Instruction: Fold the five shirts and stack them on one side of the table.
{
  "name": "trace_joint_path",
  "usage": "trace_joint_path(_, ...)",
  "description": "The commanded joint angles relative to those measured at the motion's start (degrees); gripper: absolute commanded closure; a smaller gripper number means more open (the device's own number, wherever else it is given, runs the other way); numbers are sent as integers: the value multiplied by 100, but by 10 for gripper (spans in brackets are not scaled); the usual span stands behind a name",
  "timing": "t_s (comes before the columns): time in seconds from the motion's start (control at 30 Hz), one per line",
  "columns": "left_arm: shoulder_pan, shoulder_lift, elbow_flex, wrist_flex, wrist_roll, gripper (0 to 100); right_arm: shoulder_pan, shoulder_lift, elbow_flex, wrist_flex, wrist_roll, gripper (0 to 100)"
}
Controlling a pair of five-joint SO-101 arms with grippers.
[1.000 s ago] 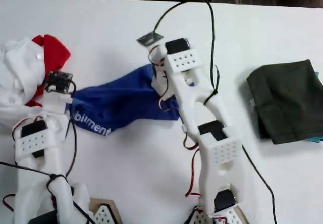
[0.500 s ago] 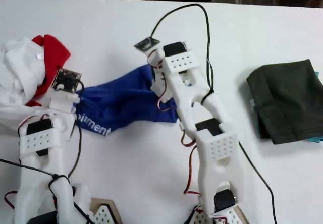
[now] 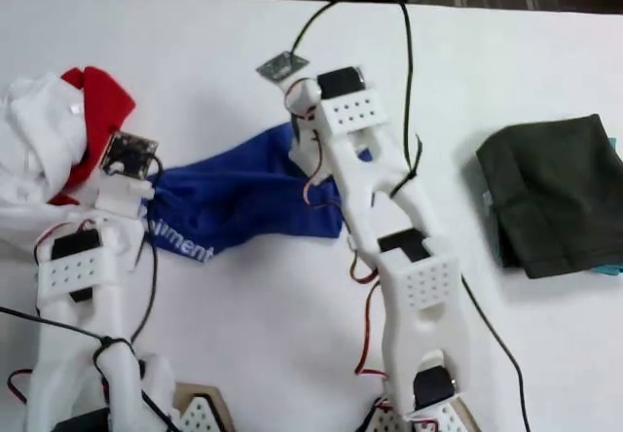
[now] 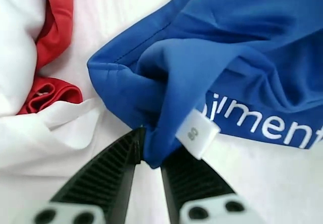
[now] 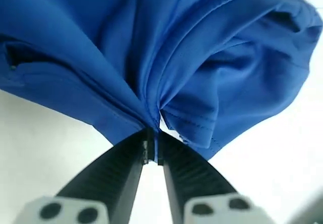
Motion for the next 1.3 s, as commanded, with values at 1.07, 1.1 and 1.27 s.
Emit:
trace_joint_path(1.07, 62, -70, -224, -105, -26, 973, 48, -48, 404, 110, -18, 977)
trace_joint_path(1.1, 62, -70, -224, -105, -26, 973, 48, -48, 404, 110, -18, 978)
trace_joint_path(1.27, 62, -70, -224, -70, -26, 973, 66, -259, 264, 119, -18, 978)
